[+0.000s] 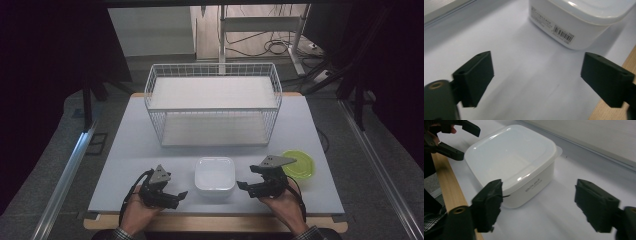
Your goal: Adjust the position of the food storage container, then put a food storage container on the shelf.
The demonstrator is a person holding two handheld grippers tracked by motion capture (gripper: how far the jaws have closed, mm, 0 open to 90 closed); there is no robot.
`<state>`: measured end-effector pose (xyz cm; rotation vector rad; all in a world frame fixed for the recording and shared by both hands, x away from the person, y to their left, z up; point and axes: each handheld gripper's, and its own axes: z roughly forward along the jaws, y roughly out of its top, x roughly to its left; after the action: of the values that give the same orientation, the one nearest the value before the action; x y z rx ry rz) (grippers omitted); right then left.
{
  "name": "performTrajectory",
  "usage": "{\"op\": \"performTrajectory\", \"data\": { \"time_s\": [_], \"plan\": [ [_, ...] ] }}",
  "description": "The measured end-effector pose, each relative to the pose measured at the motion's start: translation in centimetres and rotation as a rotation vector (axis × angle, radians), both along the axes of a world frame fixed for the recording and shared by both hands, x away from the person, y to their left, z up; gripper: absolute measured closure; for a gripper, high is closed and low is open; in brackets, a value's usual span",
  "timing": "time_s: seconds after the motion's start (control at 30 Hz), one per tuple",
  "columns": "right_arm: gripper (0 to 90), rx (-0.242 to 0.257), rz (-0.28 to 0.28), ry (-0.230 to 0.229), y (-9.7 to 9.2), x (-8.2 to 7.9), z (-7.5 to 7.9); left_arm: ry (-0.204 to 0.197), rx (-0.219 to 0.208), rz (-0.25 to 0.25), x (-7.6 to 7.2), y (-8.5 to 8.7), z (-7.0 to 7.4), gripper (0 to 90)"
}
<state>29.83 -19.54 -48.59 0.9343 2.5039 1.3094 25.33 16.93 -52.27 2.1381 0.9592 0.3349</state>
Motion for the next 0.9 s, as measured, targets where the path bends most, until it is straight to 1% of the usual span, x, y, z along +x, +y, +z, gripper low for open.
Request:
{"op": "performTrajectory", "data": {
  "time_s": [0.1, 0.13, 0.17, 0.2, 0.23, 0.27, 0.3, 0.33, 0.37, 0.4, 0.47, 0.5, 0.57, 0.67, 0.7, 0.73, 0.8, 0.83, 0.87, 0.9],
  "plan": [
    [15.2, -0.009, -0.006, 0.007, 0.0, -0.1, -0.3, 0.0, -0.009, -0.006, -0.1, 0.1, 0.0, 5.9],
    [12.7, -0.013, -0.008, 0.007, 0.1, -0.1, -0.4, -0.012, -0.018, -0.011, -0.1, 0.1, 0.0, 4.6],
    [11.8, -0.01, -0.009, 0.007, 0.1, -0.1, -0.4, -0.012, -0.018, -0.011, -0.1, 0.1, 0.0, 3.9],
    [11.8, -0.01, -0.009, 0.007, 0.1, -0.1, -0.4, -0.02, -0.028, -0.015, 0.0, 0.1, 0.0, 3.9],
    [9.9, -0.004, -0.009, 0.008, 0.2, -0.1, -0.4, -0.038, -0.058, -0.022, 0.0, 0.1, 0.0, 2.7],
    [9.9, -0.004, -0.009, 0.008, 0.2, -0.1, -0.4, -0.038, -0.058, -0.022, 0.0, 0.1, 0.0, 2.4],
    [7.7, 0.005, -0.007, 0.013, 0.2, 0.0, -0.3, -0.046, -0.072, -0.027, 0.1, 0.2, -0.1, 1.8],
    [7.7, 0.005, -0.007, 0.013, 0.2, 0.0, -0.3, -0.05, -0.077, -0.028, 0.1, 0.2, -0.1, 1.8],
    [5.6, 0.009, -0.007, 0.018, 0.3, 0.0, -0.4, -0.051, -0.085, -0.03, 0.2, 0.3, -0.2, 1.7],
    [5.6, 0.009, -0.007, 0.018, 0.3, 0.0, -0.4, -0.05, -0.096, -0.031, 0.3, 0.4, -0.2, 1.7],
    [3.3, 0.004, -0.01, 0.02, 0.4, 0.1, -0.5, -0.043, -0.126, -0.033, 0.5, 0.5, -0.2, 1.6],
    [1.7, -0.001, -0.009, 0.021, 0.7, 0.1, -0.6, -0.049, -0.138, -0.028, 0.5, 0.6, -0.1, 1.7],
    [1.3, -0.005, -0.002, 0.012, 0.9, 0.1, -0.6, -0.045, -0.146, -0.024, 0.6, 0.4, 0.1, 1.7],
    [1.4, -0.014, -0.001, 0.005, 1.2, 0.0, -0.6, -0.041, -0.153, -0.027, 0.7, 0.1, 0.4, 1.9],
    [3.4, -0.035, 0.013, 0.003, 1.5, 0.1, -0.5, -0.036, -0.134, -0.034, 0.9, -0.4, 0.8, 2.7],
    [3.4, -0.035, 0.013, 0.003, 1.5, 0.1, -0.5, -0.036, -0.134, -0.034, 0.9, -0.4, 0.8, 3.1],
    [3.7, -0.043, 0.026, 0.002, 1.8, 0.0, -0.4, -0.034, -0.097, -0.037, 1.1, -1.0, 1.2, 3.7],
    [3.6, -0.047, 0.03, -0.001, 2.0, 0.0, -0.4, -0.042, -0.08, -0.035, 1.2, -1.3, 1.4, 3.6],
    [2.1, -0.058, 0.022, -0.012, 2.3, 0.0, -0.3, -0.048, -0.069, -0.037, 1.3, -1.5, 1.6, 3.2],
    [1.3, -0.056, 0.015, -0.006, 2.4, 0.1, -0.3, -0.048, -0.065, -0.048, 1.4, -1.7, 1.8, 2.8]
  ]
}}
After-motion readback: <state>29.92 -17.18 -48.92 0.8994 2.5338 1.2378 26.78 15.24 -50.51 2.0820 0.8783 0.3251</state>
